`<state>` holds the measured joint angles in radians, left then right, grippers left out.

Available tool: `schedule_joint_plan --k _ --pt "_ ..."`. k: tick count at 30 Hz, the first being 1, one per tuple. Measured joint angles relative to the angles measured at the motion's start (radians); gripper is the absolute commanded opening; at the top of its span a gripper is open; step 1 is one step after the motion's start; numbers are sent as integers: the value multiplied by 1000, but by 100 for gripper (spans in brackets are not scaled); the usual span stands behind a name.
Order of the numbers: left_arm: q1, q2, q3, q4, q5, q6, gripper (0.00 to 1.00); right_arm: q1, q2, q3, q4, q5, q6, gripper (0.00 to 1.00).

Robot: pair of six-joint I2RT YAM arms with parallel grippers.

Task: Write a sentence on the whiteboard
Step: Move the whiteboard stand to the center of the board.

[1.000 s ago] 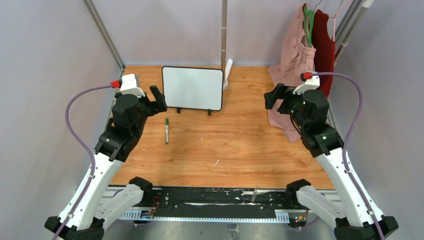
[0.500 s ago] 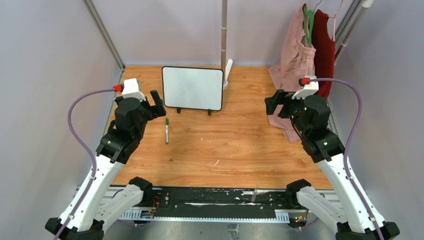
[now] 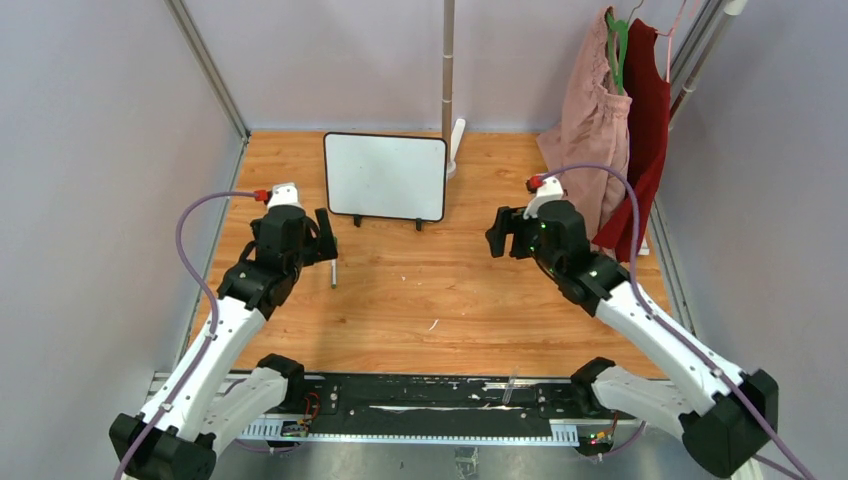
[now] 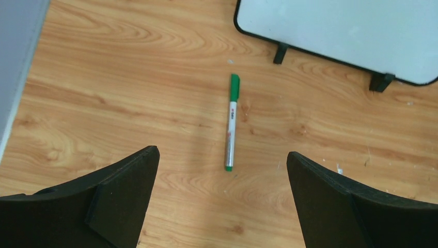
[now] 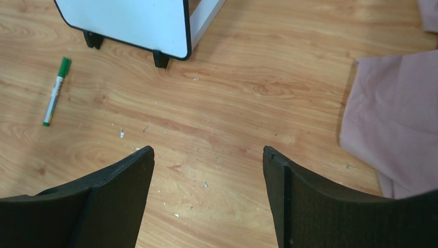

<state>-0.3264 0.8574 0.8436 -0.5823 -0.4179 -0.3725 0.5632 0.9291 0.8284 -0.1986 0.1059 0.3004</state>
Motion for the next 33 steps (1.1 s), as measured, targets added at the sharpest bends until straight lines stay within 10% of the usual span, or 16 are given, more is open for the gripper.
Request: schedule_joint_plan --k 33 --pt "1 -234 -132 91 111 -50 99 302 1070 555 164 447 326 59"
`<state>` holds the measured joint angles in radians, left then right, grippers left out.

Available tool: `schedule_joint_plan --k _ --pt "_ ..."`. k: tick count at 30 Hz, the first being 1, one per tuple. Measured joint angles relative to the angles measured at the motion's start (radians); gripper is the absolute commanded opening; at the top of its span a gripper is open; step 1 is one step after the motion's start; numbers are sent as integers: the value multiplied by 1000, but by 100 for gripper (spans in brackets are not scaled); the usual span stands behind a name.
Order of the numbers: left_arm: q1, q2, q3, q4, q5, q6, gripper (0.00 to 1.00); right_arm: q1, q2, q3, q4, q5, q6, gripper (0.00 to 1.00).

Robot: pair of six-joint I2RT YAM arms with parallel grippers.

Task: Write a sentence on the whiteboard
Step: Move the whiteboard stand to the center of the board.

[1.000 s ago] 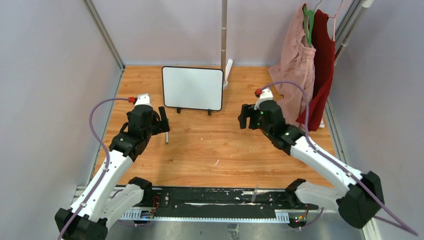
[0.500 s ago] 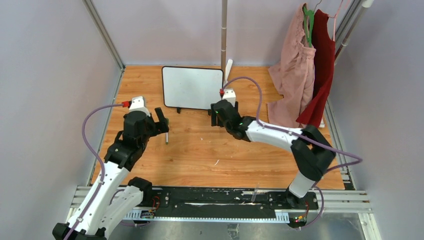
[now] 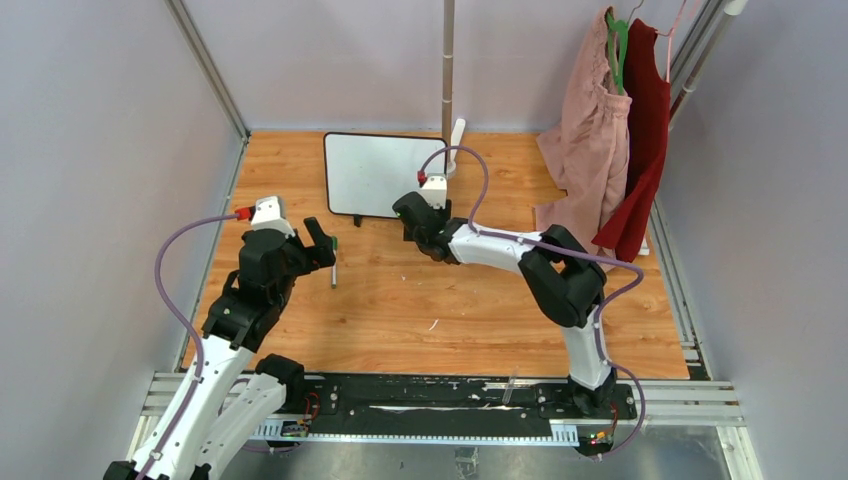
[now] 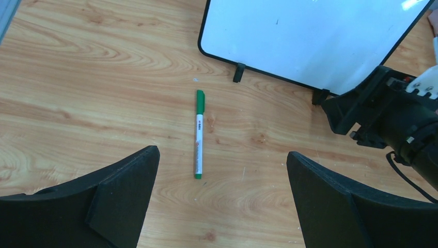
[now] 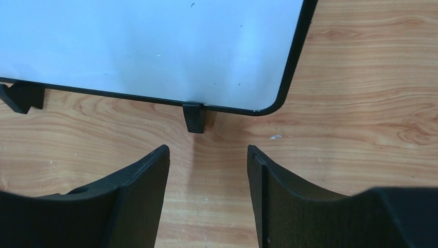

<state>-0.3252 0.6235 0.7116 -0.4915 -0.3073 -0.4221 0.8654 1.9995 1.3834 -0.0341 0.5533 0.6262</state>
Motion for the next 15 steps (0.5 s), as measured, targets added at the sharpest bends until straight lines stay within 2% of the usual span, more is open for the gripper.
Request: schedule_joint_plan --k 15 --pt "-14 -9 -2 0 0 -1 99 0 154 163 -66 32 13 47"
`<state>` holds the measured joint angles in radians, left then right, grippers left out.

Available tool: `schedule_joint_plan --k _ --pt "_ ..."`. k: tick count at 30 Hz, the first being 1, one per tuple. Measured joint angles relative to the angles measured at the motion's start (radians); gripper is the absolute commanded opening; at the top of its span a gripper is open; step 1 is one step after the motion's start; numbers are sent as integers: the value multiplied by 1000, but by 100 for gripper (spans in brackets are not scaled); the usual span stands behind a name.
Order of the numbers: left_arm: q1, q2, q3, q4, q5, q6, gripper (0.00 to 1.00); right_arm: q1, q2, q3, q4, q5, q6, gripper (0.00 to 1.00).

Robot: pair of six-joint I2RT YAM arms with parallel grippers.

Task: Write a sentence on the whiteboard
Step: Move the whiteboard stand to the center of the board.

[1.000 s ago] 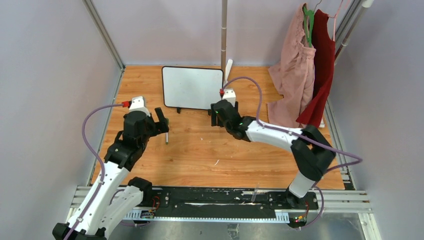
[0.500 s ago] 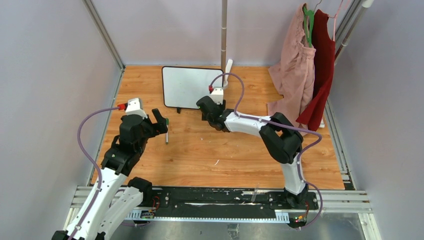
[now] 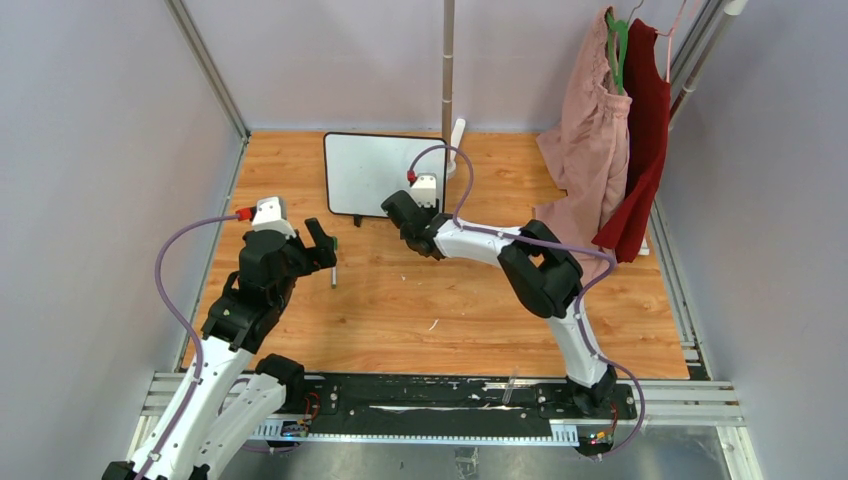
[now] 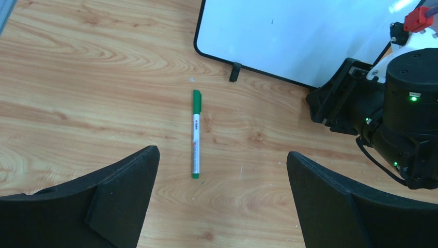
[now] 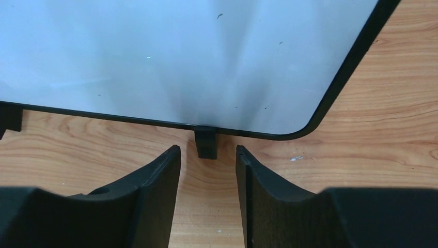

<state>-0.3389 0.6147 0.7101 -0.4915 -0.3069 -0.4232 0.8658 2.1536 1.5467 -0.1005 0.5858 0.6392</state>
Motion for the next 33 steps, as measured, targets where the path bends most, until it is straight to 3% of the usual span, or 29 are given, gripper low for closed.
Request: schedule_joint_plan --k 21,28,33 --pt "-4 0 0 0 0 0 99 -8 74 66 -42 -3 5 29" --pt "-4 0 0 0 0 0 99 -8 75 68 -42 -5 5 38" --pt "-4 0 0 0 0 0 99 -13 90 95 -50 -5 5 33"
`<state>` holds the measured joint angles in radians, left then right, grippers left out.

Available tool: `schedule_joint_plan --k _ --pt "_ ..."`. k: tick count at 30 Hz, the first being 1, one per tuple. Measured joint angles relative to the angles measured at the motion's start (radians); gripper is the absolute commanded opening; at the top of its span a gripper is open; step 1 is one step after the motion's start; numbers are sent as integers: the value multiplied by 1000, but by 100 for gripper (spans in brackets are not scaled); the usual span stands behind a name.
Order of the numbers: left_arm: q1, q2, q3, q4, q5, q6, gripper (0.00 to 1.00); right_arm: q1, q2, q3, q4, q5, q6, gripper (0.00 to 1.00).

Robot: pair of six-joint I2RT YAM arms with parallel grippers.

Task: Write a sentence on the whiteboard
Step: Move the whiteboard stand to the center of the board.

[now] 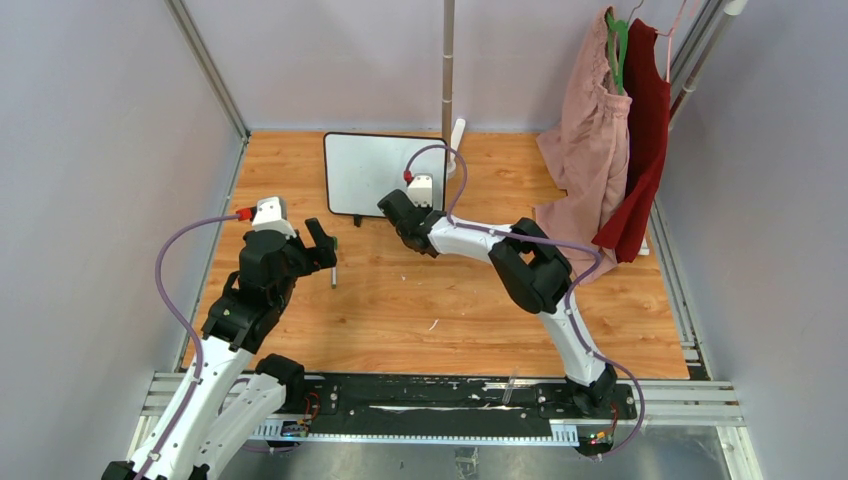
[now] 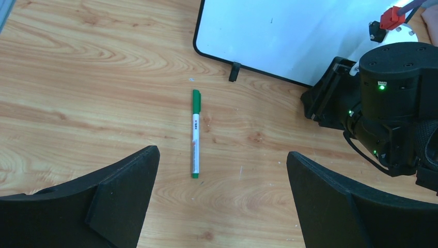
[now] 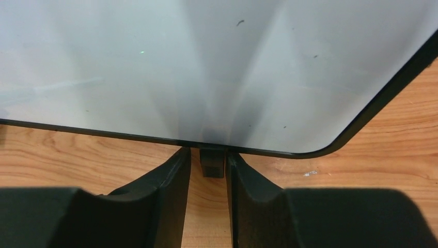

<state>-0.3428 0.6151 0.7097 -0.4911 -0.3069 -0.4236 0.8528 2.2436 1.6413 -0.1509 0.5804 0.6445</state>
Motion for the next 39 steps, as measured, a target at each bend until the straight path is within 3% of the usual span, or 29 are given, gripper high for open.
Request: schedule_joint_plan --k 13,39 --pt "0 0 -2 1 0 0 99 -7 7 13 -16 -2 -9 0" --pt "0 7 -4 4 0 0 99 55 -151 -273 134 0 -30 0"
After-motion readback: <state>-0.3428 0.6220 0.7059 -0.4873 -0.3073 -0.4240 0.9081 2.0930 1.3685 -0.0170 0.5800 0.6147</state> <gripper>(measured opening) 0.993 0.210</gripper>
